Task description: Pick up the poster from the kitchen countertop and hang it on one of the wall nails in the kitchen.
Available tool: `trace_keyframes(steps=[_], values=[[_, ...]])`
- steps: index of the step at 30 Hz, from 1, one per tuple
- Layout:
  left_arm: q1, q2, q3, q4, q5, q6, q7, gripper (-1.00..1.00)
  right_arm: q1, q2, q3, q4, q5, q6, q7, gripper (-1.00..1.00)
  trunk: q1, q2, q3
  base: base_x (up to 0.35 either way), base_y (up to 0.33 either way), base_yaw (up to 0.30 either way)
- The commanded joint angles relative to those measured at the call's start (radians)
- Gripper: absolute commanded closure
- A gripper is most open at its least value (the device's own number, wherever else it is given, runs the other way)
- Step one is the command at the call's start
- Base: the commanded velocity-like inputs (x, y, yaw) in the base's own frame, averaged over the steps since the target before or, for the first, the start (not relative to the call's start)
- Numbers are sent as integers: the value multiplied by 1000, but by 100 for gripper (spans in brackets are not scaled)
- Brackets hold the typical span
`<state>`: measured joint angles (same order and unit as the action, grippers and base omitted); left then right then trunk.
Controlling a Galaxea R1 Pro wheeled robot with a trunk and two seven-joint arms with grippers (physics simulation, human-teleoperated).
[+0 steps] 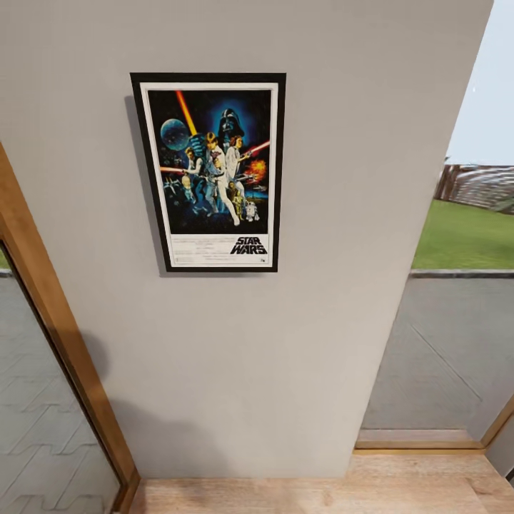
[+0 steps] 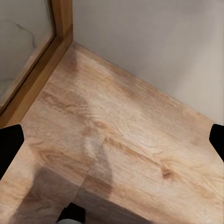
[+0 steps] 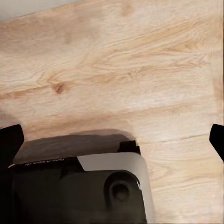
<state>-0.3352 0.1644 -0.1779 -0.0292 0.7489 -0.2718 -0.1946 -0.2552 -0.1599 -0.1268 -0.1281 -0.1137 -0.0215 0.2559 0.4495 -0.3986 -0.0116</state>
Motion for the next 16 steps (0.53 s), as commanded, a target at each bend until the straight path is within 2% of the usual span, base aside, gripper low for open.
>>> trace_keyframes(steps=[1, 7, 8, 16], values=[[-1, -1, -8, 2, 11, -3, -2, -100, -1, 0, -4, 40, -10, -2, 1, -100, 0, -1, -1, 0, 0, 0], [-1, -2, -8, 2, 10, -3, 2, -100, 0, -1, -5, 133, -10, 0, -8, -100, 0, -1, -1, 0, 0, 0], [-1, -2, -8, 2, 10, -3, 3, -100, -1, 6, -5, 144, -13, 0, -8, -100, 0, -1, -1, 0, 0, 0], [-1, -2, -9, 1, 10, -3, 3, -100, -1, 14, -5, 149, -12, -1, -8, -100, 0, -1, -1, 0, 0, 0]])
